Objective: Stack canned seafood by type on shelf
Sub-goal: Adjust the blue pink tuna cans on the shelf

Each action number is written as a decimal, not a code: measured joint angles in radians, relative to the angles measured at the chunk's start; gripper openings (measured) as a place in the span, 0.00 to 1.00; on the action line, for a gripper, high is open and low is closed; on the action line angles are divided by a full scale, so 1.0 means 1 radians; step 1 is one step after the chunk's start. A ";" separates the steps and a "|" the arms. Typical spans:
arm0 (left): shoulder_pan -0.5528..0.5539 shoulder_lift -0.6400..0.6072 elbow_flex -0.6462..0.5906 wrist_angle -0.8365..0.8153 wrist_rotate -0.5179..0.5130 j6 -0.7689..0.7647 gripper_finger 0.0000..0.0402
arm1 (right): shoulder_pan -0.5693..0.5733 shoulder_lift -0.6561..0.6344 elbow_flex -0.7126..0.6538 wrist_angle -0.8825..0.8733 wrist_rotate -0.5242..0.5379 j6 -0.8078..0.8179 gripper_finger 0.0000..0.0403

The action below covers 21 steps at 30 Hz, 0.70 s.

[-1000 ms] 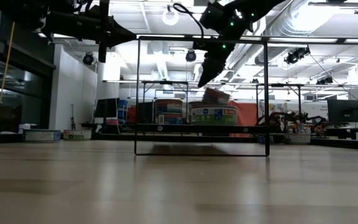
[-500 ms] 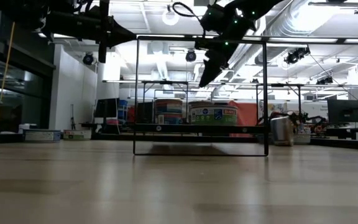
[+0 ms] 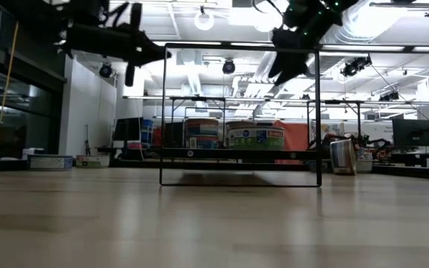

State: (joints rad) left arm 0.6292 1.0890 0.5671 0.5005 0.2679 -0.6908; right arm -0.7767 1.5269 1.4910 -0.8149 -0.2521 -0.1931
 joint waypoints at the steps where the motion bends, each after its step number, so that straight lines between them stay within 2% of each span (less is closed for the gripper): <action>1: -0.007 0.025 0.001 0.019 -0.002 -0.003 0.00 | -0.017 0.000 0.000 -0.008 -0.035 0.010 0.69; 5: -0.039 0.108 0.056 0.026 -0.001 -0.011 0.00 | -0.038 0.002 -0.042 0.021 -0.134 0.020 0.69; 12: -0.084 0.149 0.234 -0.027 -0.001 0.154 0.00 | -0.035 -0.066 -0.358 0.259 -0.280 0.136 0.69; 18: -0.084 0.175 0.380 -0.185 -0.095 0.322 0.00 | -0.032 -0.242 -0.607 0.582 -0.284 0.312 0.69; 21: -0.072 0.228 0.421 -0.188 -0.096 0.336 0.00 | -0.008 -0.279 -0.676 0.767 -0.221 0.418 0.69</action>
State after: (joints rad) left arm 0.5568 1.3172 0.9884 0.3123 0.1721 -0.3544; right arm -0.7847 1.2478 0.8152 -0.0474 -0.4732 0.2251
